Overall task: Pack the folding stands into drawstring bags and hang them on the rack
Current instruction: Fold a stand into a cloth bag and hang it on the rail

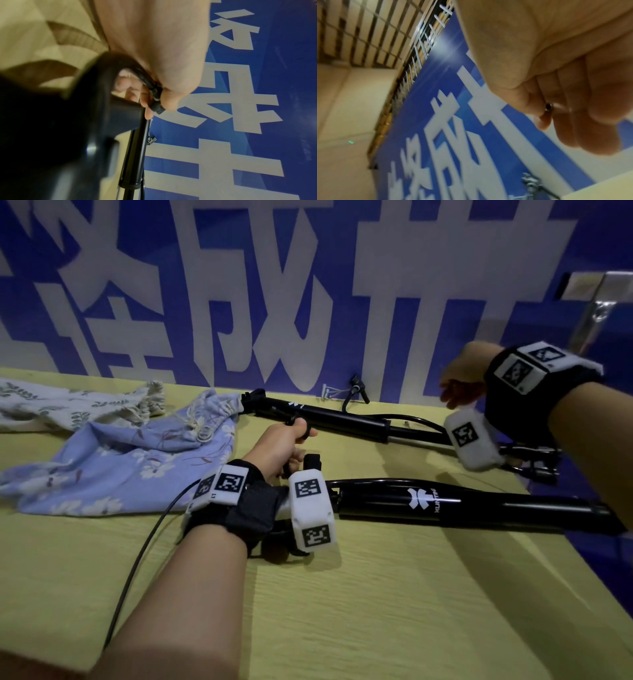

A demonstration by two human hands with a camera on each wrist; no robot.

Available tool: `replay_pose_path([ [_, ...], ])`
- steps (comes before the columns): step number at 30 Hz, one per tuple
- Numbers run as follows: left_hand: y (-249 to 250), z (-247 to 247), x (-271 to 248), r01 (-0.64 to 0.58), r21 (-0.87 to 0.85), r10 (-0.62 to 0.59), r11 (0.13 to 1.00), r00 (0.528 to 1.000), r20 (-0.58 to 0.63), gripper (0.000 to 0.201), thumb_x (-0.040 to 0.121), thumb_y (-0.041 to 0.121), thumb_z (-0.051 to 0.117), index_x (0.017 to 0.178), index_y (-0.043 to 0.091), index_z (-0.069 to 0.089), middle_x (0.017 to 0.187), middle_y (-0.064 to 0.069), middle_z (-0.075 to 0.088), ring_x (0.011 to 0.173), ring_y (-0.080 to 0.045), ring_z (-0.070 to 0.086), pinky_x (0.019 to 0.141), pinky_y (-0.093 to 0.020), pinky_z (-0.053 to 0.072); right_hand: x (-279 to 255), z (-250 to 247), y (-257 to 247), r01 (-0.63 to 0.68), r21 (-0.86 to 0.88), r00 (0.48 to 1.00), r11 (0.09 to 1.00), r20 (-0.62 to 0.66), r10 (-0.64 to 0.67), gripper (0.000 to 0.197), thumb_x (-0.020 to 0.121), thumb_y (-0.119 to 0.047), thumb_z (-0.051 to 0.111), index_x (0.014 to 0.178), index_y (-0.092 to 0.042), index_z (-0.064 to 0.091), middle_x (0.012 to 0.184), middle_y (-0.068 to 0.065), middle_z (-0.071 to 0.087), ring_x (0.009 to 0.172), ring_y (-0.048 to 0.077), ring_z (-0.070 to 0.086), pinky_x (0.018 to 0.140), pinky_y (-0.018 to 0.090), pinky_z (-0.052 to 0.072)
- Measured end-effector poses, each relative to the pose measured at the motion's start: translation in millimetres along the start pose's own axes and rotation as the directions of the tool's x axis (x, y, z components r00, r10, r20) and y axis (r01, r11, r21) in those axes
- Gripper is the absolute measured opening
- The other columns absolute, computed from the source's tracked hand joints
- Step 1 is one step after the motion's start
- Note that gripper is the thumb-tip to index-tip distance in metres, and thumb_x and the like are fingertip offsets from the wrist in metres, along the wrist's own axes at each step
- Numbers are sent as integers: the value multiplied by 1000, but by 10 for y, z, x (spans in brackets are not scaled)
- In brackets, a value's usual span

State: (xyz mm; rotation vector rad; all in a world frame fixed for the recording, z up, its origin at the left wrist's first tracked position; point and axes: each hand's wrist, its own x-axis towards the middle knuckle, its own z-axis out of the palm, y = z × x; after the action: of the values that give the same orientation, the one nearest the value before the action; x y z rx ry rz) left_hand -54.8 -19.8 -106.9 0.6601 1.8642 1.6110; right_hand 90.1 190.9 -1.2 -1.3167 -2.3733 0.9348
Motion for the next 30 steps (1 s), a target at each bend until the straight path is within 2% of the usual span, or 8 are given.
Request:
replay_pose_path([
  [2, 29, 9, -42, -15, -6, 15, 1000, 1000, -16, 26, 102, 24, 36, 104, 8, 57, 75, -3, 44, 52, -11, 34, 34, -15, 29, -268, 36, -82, 10, 30, 999, 999, 37, -11, 26, 98, -15, 47, 75, -4, 54, 50, 7, 63, 38, 16, 59, 33, 18, 45],
  [5, 63, 11, -80, -90, 68, 94, 994, 994, -48, 20, 98, 11, 42, 117, 12, 48, 90, -4, 51, 57, -12, 46, 41, -20, 33, -664, 174, -112, 114, 111, 986, 987, 108, -126, 14, 94, -16, 55, 83, -8, 59, 68, 5, 59, 57, 16, 56, 50, 23, 47],
  [8, 103, 12, -148, -210, 100, 217, 973, 974, -70, 41, 96, 2, 42, 132, 21, 39, 100, 0, 54, 58, -10, 56, 45, -20, 39, -915, 426, -28, 115, 271, 960, 956, 217, -177, 16, 94, -13, 50, 94, -7, 65, 61, 2, 53, 53, 14, 51, 52, 23, 42],
  [14, 197, 60, -297, -328, 147, 332, 933, 943, -7, 49, 90, -7, 48, 134, 14, 41, 123, -2, 53, 73, -13, 61, 57, -23, 46, -1065, 867, 109, 93, 460, 943, 883, 243, -226, 21, 94, -10, 42, 88, -9, 63, 62, 2, 47, 50, 14, 46, 48, 22, 38],
  [18, 263, 93, -365, -344, -22, 344, 939, 938, 24, 30, 94, 0, 38, 115, 13, 56, 112, -4, 59, 68, -9, 66, 52, -19, 50, -1086, 924, 183, 172, 499, 938, 849, 181, -297, 25, 95, -9, 39, 83, -10, 61, 62, 3, 47, 51, 14, 44, 50, 22, 37],
  [22, 299, 120, -415, -363, -96, 362, 927, 932, -21, 24, 99, 14, 36, 85, 18, 54, 97, -6, 69, 74, -15, 64, 64, -26, 46, -1112, 935, 229, 218, 488, 928, 845, 165, -335, 25, 95, -8, 38, 82, -10, 60, 60, 3, 46, 48, 15, 42, 45, 19, 36],
  [27, 275, 194, -446, -346, -44, 347, 937, 938, 16, 6, 101, 12, 38, 96, 13, 42, 78, -3, 72, 54, -11, 61, 45, -19, 45, -1134, 995, 216, 268, 492, 917, 828, 132, -376, 25, 93, -3, 35, 90, -10, 59, 59, 3, 45, 45, 15, 40, 39, 17, 36],
  [30, 256, 197, -434, -335, 118, 330, 935, 942, 59, 16, 101, 11, 37, 101, 12, 53, 77, 3, 73, 49, -10, 55, 43, -18, 34, -1124, 1020, 202, 290, 509, 926, 811, 65, -372, 22, 94, -5, 36, 104, -14, 53, 62, 4, 46, 46, 15, 40, 41, 21, 36],
])
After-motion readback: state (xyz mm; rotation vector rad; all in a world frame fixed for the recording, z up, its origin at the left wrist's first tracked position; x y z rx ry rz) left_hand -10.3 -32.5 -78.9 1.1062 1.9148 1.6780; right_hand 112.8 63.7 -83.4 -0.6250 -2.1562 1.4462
